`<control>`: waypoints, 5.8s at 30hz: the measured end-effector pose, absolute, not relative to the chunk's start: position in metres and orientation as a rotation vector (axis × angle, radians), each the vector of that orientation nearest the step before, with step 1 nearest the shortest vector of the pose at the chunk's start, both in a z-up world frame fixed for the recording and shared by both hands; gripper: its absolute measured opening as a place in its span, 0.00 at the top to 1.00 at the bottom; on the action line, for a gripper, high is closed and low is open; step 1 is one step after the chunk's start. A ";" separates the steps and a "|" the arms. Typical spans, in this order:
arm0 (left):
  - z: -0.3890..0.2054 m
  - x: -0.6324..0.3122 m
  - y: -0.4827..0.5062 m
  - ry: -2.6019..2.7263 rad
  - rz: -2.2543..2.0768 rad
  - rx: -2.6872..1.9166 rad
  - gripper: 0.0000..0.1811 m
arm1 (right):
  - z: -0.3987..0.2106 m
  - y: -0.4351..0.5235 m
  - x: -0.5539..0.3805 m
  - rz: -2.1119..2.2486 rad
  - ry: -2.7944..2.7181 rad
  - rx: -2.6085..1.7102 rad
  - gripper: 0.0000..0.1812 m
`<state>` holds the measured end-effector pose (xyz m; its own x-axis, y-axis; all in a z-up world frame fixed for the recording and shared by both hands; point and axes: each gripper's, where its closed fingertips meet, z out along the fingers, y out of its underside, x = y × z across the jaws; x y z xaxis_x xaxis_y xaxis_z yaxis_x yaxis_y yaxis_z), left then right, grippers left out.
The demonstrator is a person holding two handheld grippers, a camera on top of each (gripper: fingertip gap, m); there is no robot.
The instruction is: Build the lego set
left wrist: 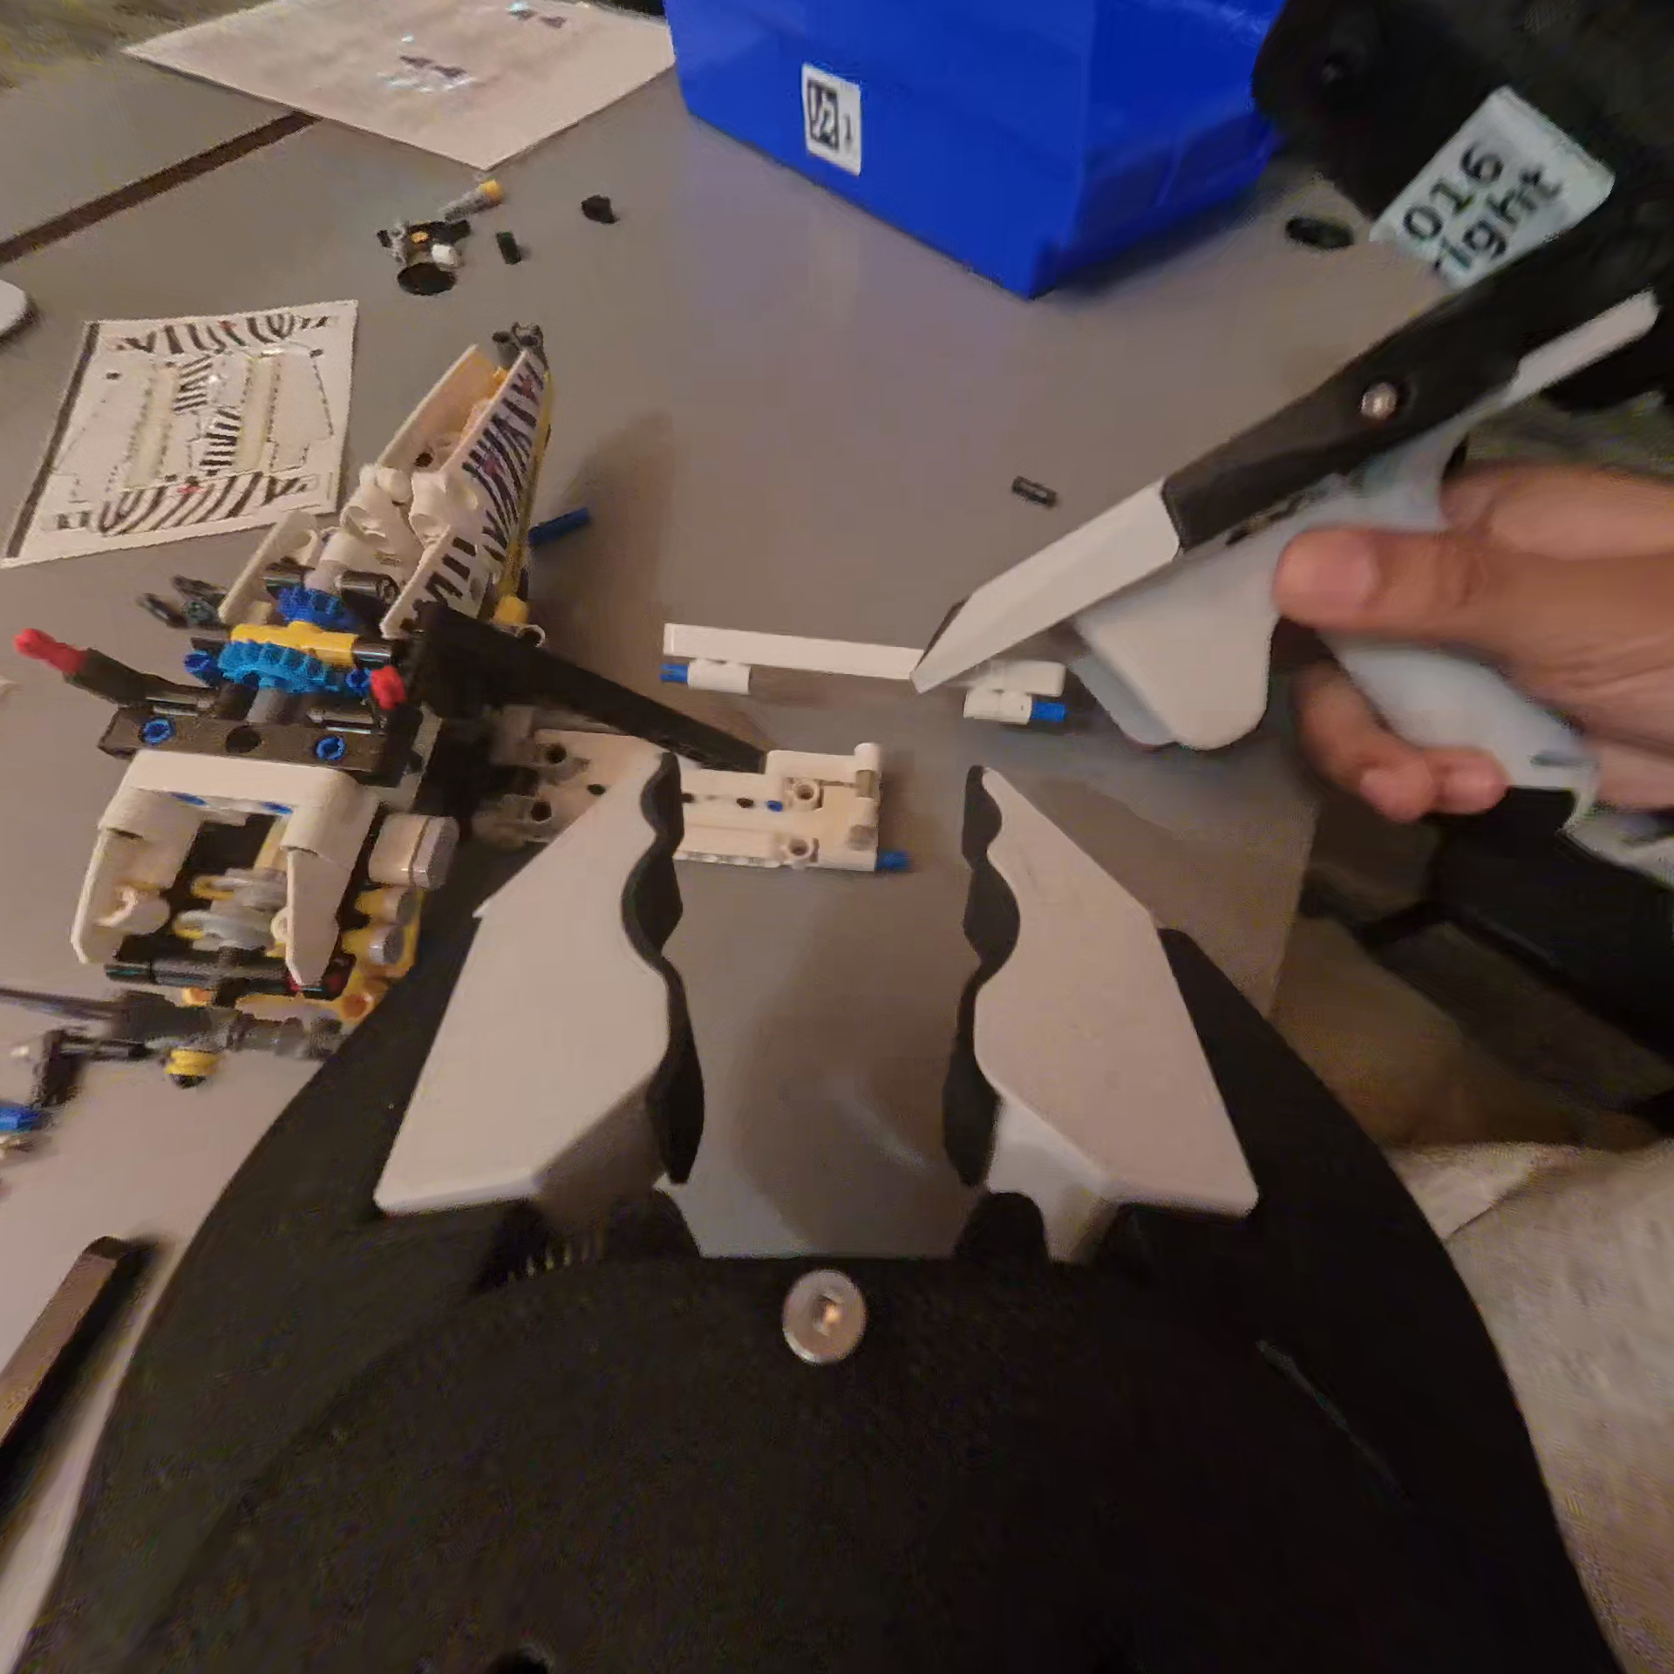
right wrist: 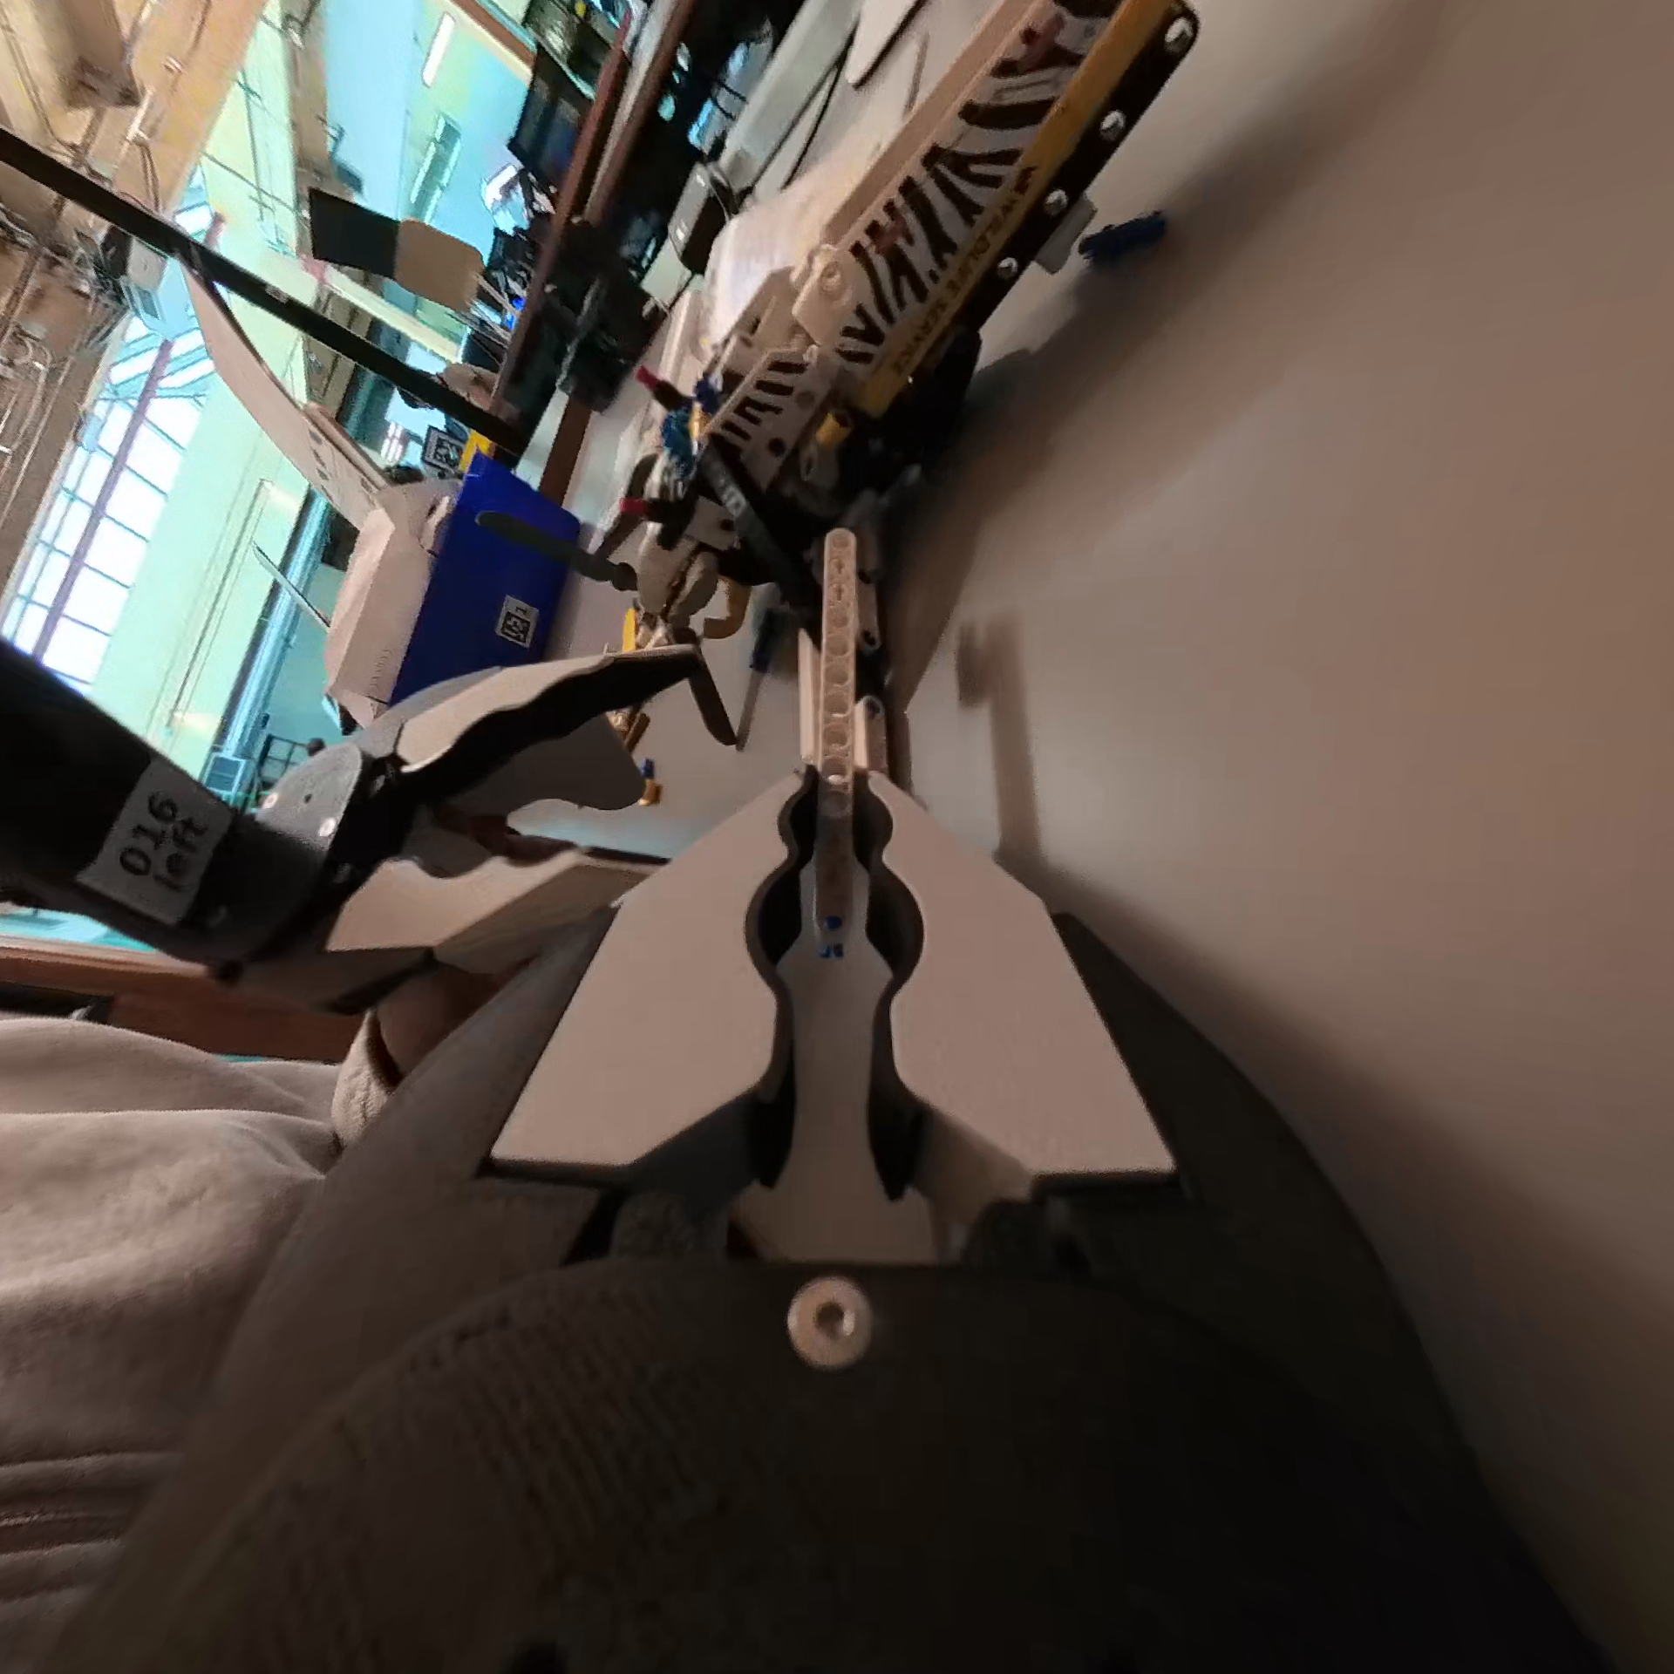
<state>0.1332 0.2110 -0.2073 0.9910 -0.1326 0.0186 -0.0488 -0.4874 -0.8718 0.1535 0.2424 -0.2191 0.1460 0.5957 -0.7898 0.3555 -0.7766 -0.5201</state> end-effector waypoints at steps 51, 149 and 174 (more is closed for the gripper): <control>-0.230 0.122 0.220 0.006 -0.557 -2.210 0.65 | -0.232 0.242 0.142 1.928 -0.950 -2.506 0.97; -0.241 0.115 0.194 0.106 -0.329 -2.328 1.00 | -0.226 0.268 0.150 1.629 -0.842 -2.286 0.97; -0.166 0.083 0.078 -0.101 -0.471 -1.872 0.98 | -0.226 0.233 0.145 1.535 -1.065 -2.141 0.88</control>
